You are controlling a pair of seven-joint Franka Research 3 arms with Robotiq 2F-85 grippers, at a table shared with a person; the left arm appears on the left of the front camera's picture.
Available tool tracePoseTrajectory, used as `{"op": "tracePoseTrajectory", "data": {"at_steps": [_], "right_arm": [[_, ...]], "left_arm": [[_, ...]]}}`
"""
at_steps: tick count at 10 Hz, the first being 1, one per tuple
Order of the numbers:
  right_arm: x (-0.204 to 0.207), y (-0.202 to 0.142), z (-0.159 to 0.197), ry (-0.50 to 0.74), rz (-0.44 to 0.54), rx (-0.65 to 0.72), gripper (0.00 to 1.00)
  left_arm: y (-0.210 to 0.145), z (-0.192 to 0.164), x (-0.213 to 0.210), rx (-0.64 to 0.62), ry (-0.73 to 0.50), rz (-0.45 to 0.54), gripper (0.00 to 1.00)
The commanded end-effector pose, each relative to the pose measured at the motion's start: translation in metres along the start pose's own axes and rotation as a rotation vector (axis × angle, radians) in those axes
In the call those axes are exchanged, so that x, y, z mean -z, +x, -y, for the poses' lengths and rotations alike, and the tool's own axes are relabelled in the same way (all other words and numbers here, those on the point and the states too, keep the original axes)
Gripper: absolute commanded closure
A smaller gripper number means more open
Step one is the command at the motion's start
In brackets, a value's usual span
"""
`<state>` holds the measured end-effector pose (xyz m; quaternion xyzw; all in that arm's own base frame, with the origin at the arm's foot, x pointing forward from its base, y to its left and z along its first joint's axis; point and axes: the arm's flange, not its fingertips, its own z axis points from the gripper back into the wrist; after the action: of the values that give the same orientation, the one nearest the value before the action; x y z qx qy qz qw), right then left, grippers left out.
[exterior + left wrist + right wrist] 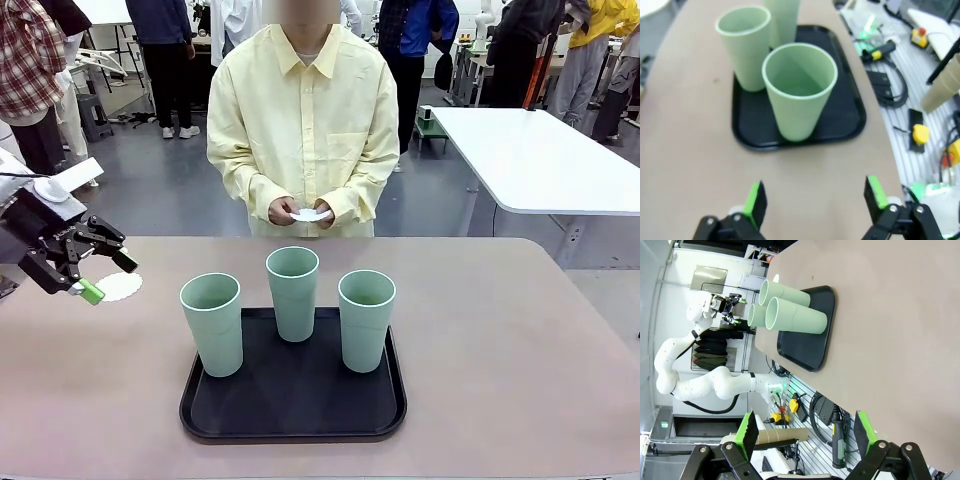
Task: Place coasters on the table and set cups on them.
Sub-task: Pick up one Reusable plastic cup and place it on a coaster set by the human.
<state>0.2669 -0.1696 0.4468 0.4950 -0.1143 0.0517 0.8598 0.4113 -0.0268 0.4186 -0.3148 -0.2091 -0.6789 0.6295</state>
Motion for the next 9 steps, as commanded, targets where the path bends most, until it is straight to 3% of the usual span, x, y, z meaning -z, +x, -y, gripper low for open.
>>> {"op": "tracePoseTrajectory", "data": {"at_steps": [1,4,5,6,8,9], "right_arm": [[0.0,0.001,0.0,0.02,0.01,-0.009,0.0],[0.0,0.001,0.0,0.02,0.01,-0.009,0.0],[0.0,0.001,0.0,0.02,0.01,-0.009,0.0],[0.0,0.001,0.0,0.02,0.01,-0.009,0.0],[0.0,0.001,0.0,0.02,0.01,-0.009,0.0],[0.0,0.001,0.0,0.02,0.01,-0.009,0.0]], "left_arm": [[0.005,0.004,-0.002,-0.016,0.0,0.006,0.0],[0.001,0.001,0.0,-0.001,-0.002,-0.007,0.0],[-0.004,-0.002,-0.001,-0.136,0.081,0.128,0.0],[-0.015,-0.002,0.001,-0.155,0.123,0.202,0.0],[-0.029,0.007,0.013,-0.108,0.104,0.301,0.0],[-0.035,0.011,0.024,-0.069,0.054,0.289,0.0]]}}
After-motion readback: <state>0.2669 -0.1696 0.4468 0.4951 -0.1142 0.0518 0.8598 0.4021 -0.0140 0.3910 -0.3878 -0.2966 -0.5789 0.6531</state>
